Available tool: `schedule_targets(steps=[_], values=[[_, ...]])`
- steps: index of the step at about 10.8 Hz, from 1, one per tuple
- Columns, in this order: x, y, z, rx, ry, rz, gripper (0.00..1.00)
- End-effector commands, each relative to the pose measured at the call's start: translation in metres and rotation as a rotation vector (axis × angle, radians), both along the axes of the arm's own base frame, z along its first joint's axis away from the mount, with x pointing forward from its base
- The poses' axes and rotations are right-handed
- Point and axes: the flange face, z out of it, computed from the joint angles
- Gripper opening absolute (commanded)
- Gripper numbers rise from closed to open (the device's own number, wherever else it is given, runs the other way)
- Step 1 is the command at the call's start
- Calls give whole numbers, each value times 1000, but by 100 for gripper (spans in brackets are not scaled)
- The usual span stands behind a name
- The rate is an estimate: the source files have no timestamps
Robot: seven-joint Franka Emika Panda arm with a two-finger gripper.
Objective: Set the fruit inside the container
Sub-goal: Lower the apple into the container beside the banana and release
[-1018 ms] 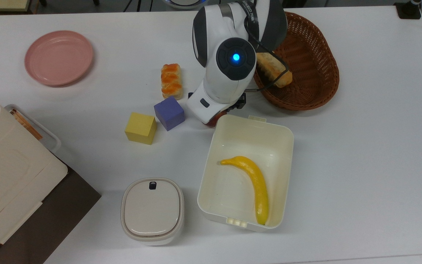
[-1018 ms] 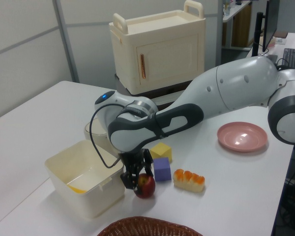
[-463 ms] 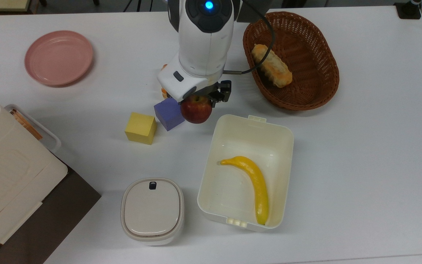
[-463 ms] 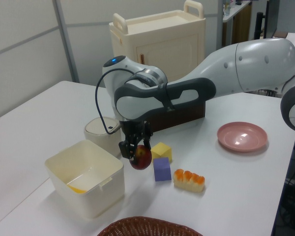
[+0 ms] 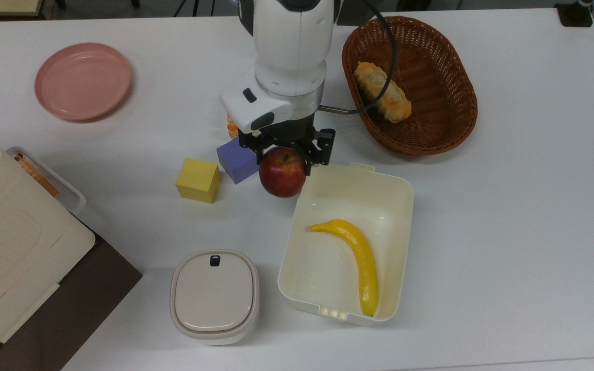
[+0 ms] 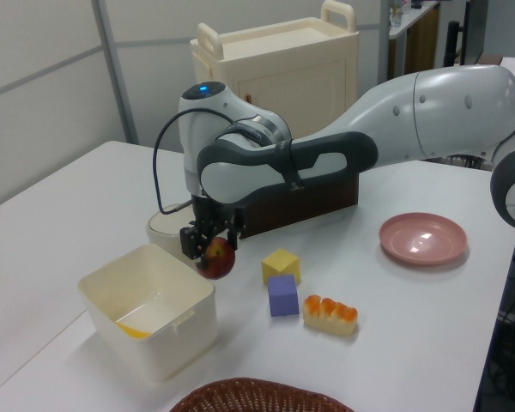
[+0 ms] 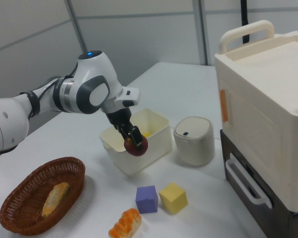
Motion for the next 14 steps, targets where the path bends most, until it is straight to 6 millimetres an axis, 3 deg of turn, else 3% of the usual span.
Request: schedule_targets(steps=[1,5,6,7,8,9,10,14], values=[[3,21,19,41,-113,-64,14],[7,41,23,65,-178,-68,19],[8,52,23,82,-205,-57,33],[8,58,18,82,-206,-66,65],[8,59,13,76,-200,-60,77],[8,59,14,75,-198,-58,96],[8,58,16,74,-200,-56,100],[7,44,27,64,-203,-62,100]])
